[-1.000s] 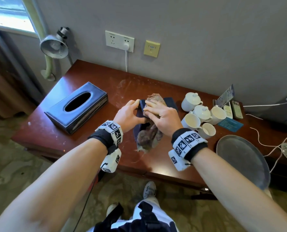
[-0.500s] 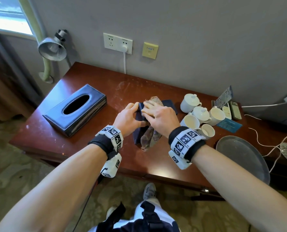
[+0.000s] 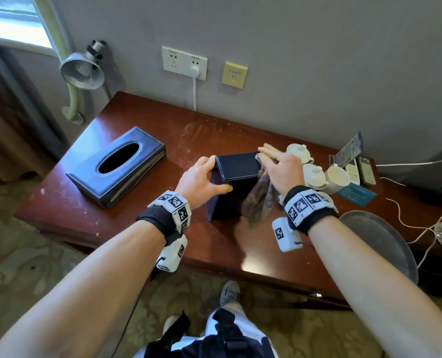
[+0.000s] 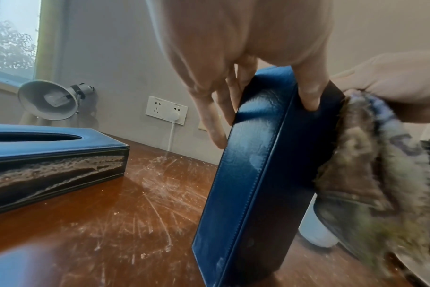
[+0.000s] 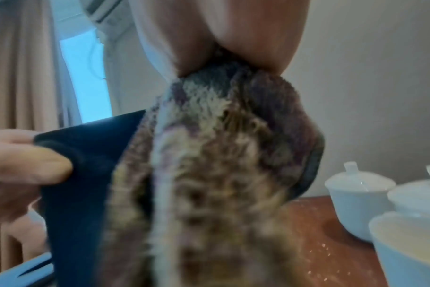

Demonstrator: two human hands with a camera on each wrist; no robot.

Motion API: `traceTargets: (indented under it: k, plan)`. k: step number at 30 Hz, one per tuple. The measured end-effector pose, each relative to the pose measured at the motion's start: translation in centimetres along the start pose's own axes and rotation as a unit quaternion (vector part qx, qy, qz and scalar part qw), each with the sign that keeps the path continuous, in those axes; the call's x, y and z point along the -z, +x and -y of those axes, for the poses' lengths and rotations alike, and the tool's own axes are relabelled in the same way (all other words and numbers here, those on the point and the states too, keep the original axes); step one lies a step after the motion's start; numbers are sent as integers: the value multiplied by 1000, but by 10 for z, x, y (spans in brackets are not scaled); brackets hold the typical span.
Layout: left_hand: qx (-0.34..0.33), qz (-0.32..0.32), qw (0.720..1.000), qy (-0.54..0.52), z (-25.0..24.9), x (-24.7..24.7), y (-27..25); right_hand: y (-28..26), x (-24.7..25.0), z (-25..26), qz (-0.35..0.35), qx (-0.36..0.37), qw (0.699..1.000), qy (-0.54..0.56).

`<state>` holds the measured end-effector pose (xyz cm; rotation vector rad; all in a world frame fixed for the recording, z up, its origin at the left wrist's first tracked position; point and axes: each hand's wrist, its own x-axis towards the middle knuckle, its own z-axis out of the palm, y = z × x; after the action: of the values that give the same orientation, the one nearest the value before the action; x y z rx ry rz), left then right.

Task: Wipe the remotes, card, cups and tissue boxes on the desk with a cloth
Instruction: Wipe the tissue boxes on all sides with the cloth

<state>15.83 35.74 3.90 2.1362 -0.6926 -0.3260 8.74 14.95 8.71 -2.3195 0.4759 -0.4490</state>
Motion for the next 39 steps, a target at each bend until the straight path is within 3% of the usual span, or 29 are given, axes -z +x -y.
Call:
traceTargets:
  k: [2,5,8,16,24,29,39]
  plan:
    - [3,-7,1000,-8,-1,-2,-1,-2,-11,3,-25,-9,1000,-5]
    - [-3,-4,1000,-5,-2,-2,-2,-25,-25,3,-66,85,990,-94]
    - [-4,-3,1000,0,1,-3,-3,-30,-20,-7,-51,131,986,-87]
    - [80,132,986,70,34,-33,-3,-22,-3,-17,-23,73,997,-4]
    - [84,104,988,74,21,-57,23,-9,35,-46,-19,-35,997,61]
    - [54,111,979,162,6,-39,26,-3,44,-63,-76,-97,984,128]
    - [41,143,931,334,-11,-4,25,7,10,-48,-148,-81,977,130]
